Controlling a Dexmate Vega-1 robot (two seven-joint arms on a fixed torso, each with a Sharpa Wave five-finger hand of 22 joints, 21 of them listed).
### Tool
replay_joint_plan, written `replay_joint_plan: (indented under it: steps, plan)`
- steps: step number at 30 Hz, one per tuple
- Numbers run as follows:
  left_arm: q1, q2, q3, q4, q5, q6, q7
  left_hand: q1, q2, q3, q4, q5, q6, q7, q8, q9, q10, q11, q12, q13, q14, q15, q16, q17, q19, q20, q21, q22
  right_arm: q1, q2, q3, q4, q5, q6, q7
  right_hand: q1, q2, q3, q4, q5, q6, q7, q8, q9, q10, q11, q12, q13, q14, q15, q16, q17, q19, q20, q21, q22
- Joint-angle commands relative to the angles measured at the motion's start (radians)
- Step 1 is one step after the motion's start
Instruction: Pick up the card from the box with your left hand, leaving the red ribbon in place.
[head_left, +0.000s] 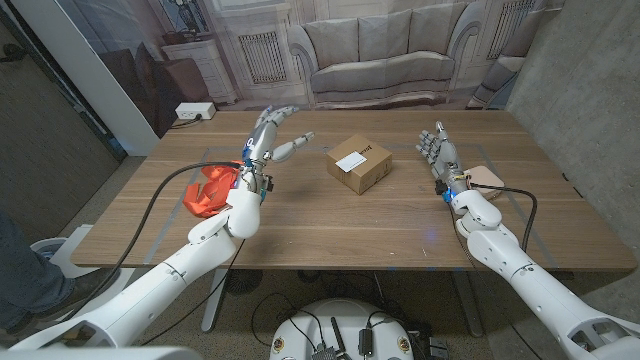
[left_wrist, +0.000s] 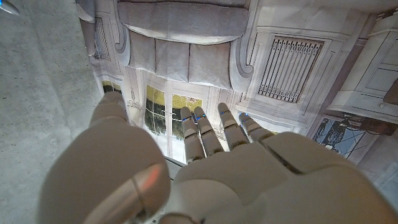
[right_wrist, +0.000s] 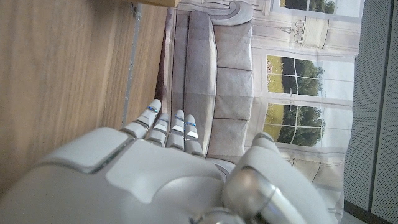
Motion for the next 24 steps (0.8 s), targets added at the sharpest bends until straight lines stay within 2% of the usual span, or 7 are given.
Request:
replay_joint_plan:
  steps: [1,6,10,17,24]
  plan:
    - [-0.013,-0.002,0.031,0.013,0.069,0.009,0.054,0.013,-0.001,-0.003,-0.011,0.008,0.042,-0.008,0.009,0.003,0.033,-0.003,0.0,0.004,0.016,-0.105,0.004,0.002,0.0,-0.034,-0.003,0.001,0.003,-0.005,0.002,-0.007,-0.003,-0.011,-0.007,0.004,0.002,0.0,0.0,0.008,0.006,0.003,0.0,0.002,0.003,0.0,0.002,0.006,0.011,0.002,0.005,0.005,0.009,-0.009,-0.002,0.002]
    - [-0.012,-0.008,0.042,0.02,0.122,0.049,0.1,0.023,-0.003,-0.004,-0.015,0.012,0.067,-0.014,0.013,0.003,0.056,-0.007,0.001,0.005,0.039,-0.114,0.009,0.002,0.017,-0.032,0.002,0.001,0.003,-0.009,0.005,-0.013,-0.001,-0.017,-0.011,0.003,0.002,-0.001,0.0,0.008,0.006,0.003,0.0,0.002,0.004,0.001,0.002,0.006,0.011,0.001,0.005,0.005,0.01,-0.009,-0.004,0.002]
    - [-0.011,-0.002,0.048,0.009,0.139,0.078,0.103,0.028,-0.004,-0.004,-0.017,0.014,0.079,-0.017,0.014,0.003,0.067,-0.007,0.002,0.005,0.049,-0.117,0.01,0.002,0.023,-0.03,0.004,0.001,0.005,-0.009,0.006,-0.017,0.002,-0.022,-0.013,0.003,0.002,-0.001,0.0,0.008,0.006,0.003,0.0,0.002,0.004,0.0,0.002,0.006,0.013,0.003,0.006,0.005,0.01,-0.009,-0.005,0.002]
    - [0.004,0.038,0.063,-0.088,0.196,0.228,-0.007,0.034,-0.005,-0.005,-0.02,0.016,0.078,-0.019,0.012,0.003,0.068,-0.009,-0.002,0.005,0.049,-0.117,0.008,0.002,0.022,-0.025,0.002,0.001,0.006,-0.019,0.001,-0.033,-0.01,-0.034,-0.02,0.003,0.002,-0.002,-0.001,0.008,0.005,0.003,0.0,0.002,0.005,-0.001,0.003,0.006,0.014,0.002,0.006,0.005,0.012,-0.009,-0.008,0.002]
    - [0.019,0.063,0.063,-0.126,0.222,0.262,-0.006,0.037,-0.005,-0.005,-0.021,0.017,0.079,-0.021,0.01,0.003,0.066,-0.01,-0.005,0.005,0.05,-0.116,0.007,0.002,0.023,-0.023,0.002,0.001,-0.003,-0.019,0.009,-0.042,-0.005,-0.03,-0.029,0.003,0.003,-0.002,-0.001,0.008,0.005,0.002,0.0,0.002,0.005,-0.001,0.003,0.006,0.015,0.002,0.006,0.005,0.013,-0.01,-0.01,0.003]
